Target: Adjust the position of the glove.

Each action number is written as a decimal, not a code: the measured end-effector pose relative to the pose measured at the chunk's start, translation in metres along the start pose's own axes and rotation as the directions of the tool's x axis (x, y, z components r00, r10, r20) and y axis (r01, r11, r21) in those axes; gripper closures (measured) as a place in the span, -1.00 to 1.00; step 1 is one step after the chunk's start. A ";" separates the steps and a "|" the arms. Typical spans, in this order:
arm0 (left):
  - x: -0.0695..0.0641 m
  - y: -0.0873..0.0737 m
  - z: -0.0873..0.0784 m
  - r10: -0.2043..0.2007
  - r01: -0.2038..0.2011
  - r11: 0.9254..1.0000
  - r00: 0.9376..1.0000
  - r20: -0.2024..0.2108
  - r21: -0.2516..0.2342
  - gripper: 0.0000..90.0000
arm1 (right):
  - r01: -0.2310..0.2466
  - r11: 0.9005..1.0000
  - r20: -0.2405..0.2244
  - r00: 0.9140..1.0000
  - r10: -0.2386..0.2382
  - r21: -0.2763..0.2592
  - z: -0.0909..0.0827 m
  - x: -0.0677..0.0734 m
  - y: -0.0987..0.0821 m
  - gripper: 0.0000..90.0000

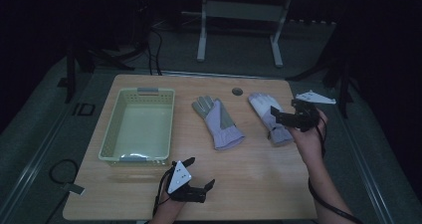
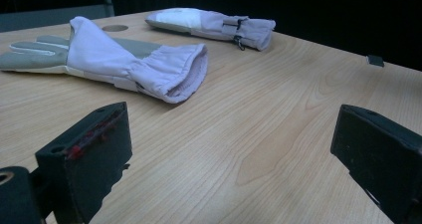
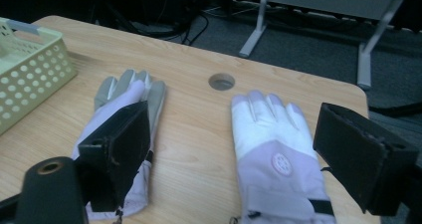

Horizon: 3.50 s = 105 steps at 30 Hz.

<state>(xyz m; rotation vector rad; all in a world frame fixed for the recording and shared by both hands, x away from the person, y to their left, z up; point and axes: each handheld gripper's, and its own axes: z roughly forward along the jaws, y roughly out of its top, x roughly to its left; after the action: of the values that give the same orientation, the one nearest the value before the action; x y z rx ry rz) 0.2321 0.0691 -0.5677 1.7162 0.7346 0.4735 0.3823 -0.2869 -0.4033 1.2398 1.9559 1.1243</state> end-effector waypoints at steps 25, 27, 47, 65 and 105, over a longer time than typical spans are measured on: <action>0.000 0.000 0.000 0.007 -0.007 1.000 1.000 0.001 0.002 -0.94 | 0.151 0.987 -0.157 0.977 -0.141 0.055 0.078 0.064 0.031 -0.31; 0.000 0.000 0.000 0.007 -0.007 1.000 1.000 0.002 0.001 -0.95 | 0.158 0.985 -0.173 0.974 -0.144 0.067 0.082 0.067 0.031 -0.29; 0.000 0.000 0.000 0.002 -0.002 1.000 1.000 0.009 0.000 -0.94 | 0.233 0.937 -0.220 0.959 -0.177 0.261 0.167 0.087 -0.019 0.03; 0.000 0.000 -0.001 0.005 -0.005 1.000 1.000 0.008 0.001 -0.94 | 0.173 0.921 -0.291 0.954 -0.068 0.349 0.198 0.081 -0.048 0.27; 0.000 0.000 0.000 0.000 0.000 1.000 1.000 0.003 0.005 -0.94 | -0.133 0.987 -0.223 0.963 0.149 0.085 0.052 0.092 -0.025 0.85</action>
<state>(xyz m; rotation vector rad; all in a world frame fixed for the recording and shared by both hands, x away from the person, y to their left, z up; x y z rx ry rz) 0.2320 0.0693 -0.5676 1.7211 0.7344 0.4696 0.3750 -0.1904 -0.4526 1.3559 2.1175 1.3325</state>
